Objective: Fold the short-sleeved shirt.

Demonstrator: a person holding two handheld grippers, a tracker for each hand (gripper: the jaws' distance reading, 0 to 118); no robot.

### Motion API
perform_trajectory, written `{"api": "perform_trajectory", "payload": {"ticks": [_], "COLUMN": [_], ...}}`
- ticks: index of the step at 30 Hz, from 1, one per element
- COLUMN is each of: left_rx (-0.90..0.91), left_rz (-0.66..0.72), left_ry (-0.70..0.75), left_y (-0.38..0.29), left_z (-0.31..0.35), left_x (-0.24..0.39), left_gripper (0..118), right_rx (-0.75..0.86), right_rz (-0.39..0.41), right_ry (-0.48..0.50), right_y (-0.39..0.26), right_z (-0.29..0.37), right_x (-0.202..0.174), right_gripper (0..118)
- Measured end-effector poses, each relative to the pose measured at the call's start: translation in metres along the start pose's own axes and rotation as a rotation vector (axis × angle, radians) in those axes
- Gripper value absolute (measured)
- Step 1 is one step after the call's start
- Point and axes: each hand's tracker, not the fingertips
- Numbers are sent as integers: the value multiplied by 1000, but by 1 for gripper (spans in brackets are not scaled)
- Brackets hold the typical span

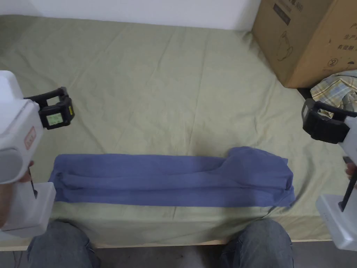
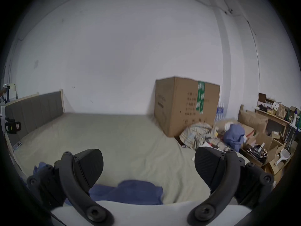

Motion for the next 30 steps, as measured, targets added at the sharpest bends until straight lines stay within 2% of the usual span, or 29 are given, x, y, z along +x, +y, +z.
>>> {"api": "perform_trajectory", "payload": {"ticks": [1,2,3,4,5,6,7,13,16,19,20,22,23,24,25,26,28,30], "left_rx": [13,23,22,19,13,4,-2,-47,-70,-169,-210,-315,-378,-420,-484,-540,-573,-662], "left_rz": [-11,-17,-19,-26,-26,-28,-28,-42,-1,84,122,206,276,343,415,458,550,574], "left_ry": [-24,-35,-40,-50,-60,-75,-82,-150,-158,-194,-202,-231,-267,-299,-327,-336,-370,-340], "left_y": [-1,-3,-5,-8,-9,-11,-13,-20,-20,-17,-16,-16,-20,-25,-34,-44,-64,-86], "left_z": [5,10,13,13,15,15,17,15,8,-12,-22,-43,-56,-66,-79,-90,-104,-119], "left_x": [6,11,15,17,20,23,25,27,19,-1,-9,-31,-45,-55,-68,-79,-98,-111], "left_gripper": [94,76,45,23,12,4,0,0,0,0,6,40,64,93,112,118,118,118], "right_rx": [16,22,16,10,9,5,4,14,12,6,2,-7,-18,-30,-38,-45,-57,-71], "right_rz": [-17,-35,-48,-53,-62,-64,-69,-96,-89,-81,-76,-75,-75,-74,-75,-79,-74,-65], "right_ry": [-1,3,21,28,35,42,43,60,74,87,91,98,102,103,107,111,113,115], "right_y": [-2,-6,-8,-10,-12,-15,-18,-19,-15,-12,-12,-12,-12,-12,-14,-15,-17,-19], "right_z": [5,8,10,12,14,13,13,7,4,1,-1,-5,-7,-9,-11,-13,-18,-23], "right_x": [-6,-11,-14,-18,-21,-25,-30,-40,-44,-49,-50,-54,-55,-56,-58,-60,-64,-68], "right_gripper": [112,110,100,82,57,17,1,0,0,0,0,0,0,0,0,0,0,0]}}
